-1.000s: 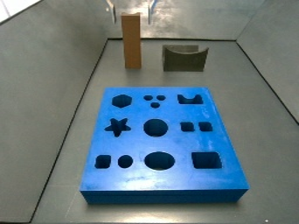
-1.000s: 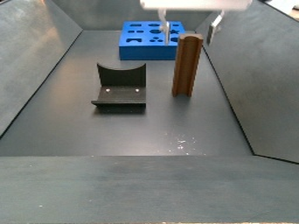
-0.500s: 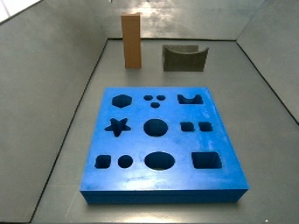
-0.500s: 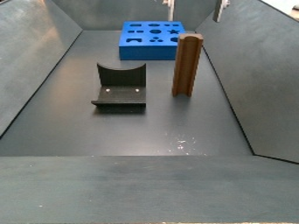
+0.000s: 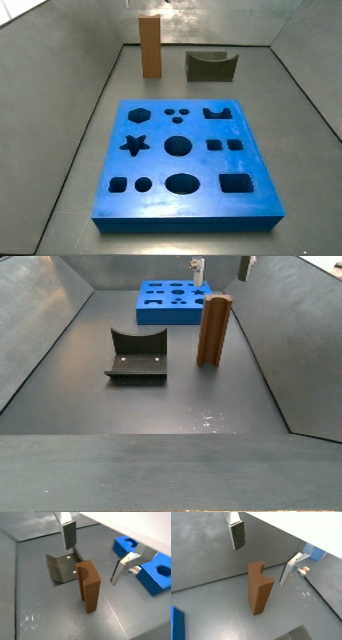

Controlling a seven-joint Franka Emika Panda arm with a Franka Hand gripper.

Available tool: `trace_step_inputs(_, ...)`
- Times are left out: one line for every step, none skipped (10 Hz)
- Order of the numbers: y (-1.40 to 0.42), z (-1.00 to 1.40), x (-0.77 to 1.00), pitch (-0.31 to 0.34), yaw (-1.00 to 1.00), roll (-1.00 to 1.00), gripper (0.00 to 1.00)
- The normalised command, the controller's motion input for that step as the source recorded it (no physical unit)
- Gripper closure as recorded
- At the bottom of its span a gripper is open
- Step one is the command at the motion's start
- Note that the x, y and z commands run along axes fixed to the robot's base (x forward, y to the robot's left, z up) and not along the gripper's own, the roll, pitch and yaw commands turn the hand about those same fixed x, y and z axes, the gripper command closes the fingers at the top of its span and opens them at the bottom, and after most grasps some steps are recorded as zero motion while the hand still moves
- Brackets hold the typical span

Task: Pick up the arch object. Move up. Place the arch object on the fixture. Regrasp the arch object. Rotate the arch object. Move to above the board. Insert the arch object.
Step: Rotate the arch object.

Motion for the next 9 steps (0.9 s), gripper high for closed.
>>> trace_step_inputs(-0.01, -0.03, 0.04, 0.005, 1.00, -0.01, 0.00)
trace_step_inputs(-0.01, -0.03, 0.04, 0.005, 1.00, -0.01, 0.00)
trace_step_inputs(-0.01, -0.03, 0.04, 0.005, 1.00, -0.01, 0.00)
trace_step_inputs(0.00, -0.03, 0.04, 0.006, 1.00, -0.01, 0.00)
trace_step_inputs(0.00, -0.03, 0.04, 0.006, 1.00, -0.02, 0.00)
trace_step_inputs(0.00, -0.03, 0.04, 0.006, 1.00, -0.02, 0.00)
trace_step_inputs(0.00, -0.03, 0.04, 0.006, 1.00, -0.02, 0.00)
trace_step_inputs(0.00, -0.03, 0.04, 0.006, 1.00, -0.02, 0.00)
trace_step_inputs(0.00, -0.03, 0.04, 0.006, 1.00, -0.02, 0.00)
